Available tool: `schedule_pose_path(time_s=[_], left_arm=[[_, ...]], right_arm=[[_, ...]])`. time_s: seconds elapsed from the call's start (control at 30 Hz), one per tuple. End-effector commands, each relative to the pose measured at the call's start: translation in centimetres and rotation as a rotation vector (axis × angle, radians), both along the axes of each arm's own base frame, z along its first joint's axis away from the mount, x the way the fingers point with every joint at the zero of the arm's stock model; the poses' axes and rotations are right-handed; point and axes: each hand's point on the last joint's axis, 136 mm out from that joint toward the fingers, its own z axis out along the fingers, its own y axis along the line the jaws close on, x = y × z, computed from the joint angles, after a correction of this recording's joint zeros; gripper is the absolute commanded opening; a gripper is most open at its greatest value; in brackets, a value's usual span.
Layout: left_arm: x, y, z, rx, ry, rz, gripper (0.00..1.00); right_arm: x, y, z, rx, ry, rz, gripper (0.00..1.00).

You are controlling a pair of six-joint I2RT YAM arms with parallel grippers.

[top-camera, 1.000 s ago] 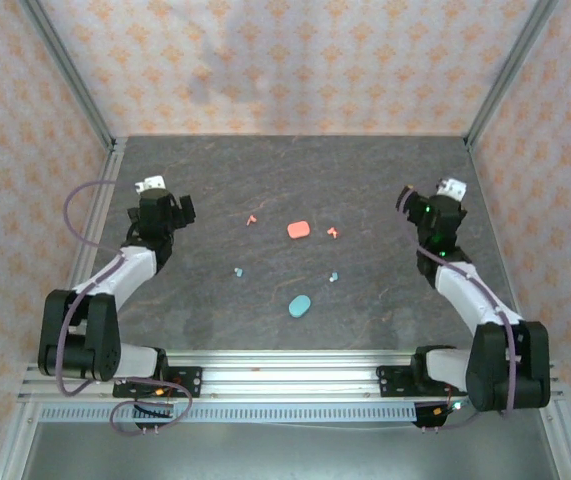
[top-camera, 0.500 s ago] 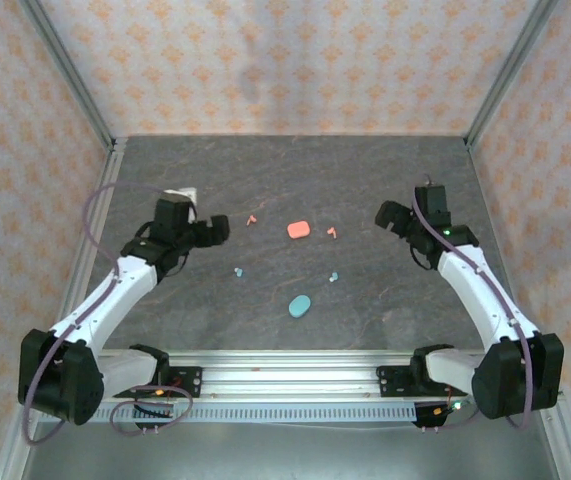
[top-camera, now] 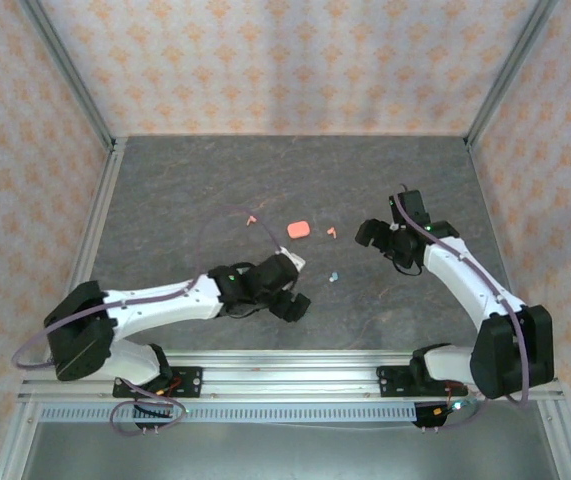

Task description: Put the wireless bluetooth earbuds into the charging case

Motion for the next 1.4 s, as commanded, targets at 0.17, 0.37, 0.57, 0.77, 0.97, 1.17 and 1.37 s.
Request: schedule_pose_path(time_s=[0.17,0.37,0.57,0.77,0.97,1.17,1.37], left_arm=[[-1.8,-2.2,-3.1,0.108,0.049,-0.094,0.90],[-1.6,-2.1,-5.0,0.164,0.065,-0.101,0.89],[-1.1,-1.9,-7.1,0.200,0.096,-0.089,0.81],[-1.2,-2.4,-7.8,0.205,0.116,-0.118,0.63],[-0.6,-2.1,-7.0,0.103,0.132,-0.104,0.33],[1.2,-2.0,-3.9,-0.008,0.097,-0.119,0.24],[3.8,-1.2,2.6,-0.144,0.039,-0.159,0.23]], right_arm=[[-0.4,0.9,-1.4,0.025,0.082,0.029,0.92],[-1.4,1.7,-1.7,0.079,0.109,0.049,0.92],[-2.1,1.8,-1.8,0.089,0.130,0.052,0.92],[-1.7,3.0,-1.3,0.165,0.127,0.051,0.90],[-1.2,4.1,-0.1,0.224,0.092,0.085,0.87],[-1.7,5.6,1.9,0.294,0.092,0.165,0.83],[-3.5,8.0,5.7,0.440,0.092,0.303,0.82]])
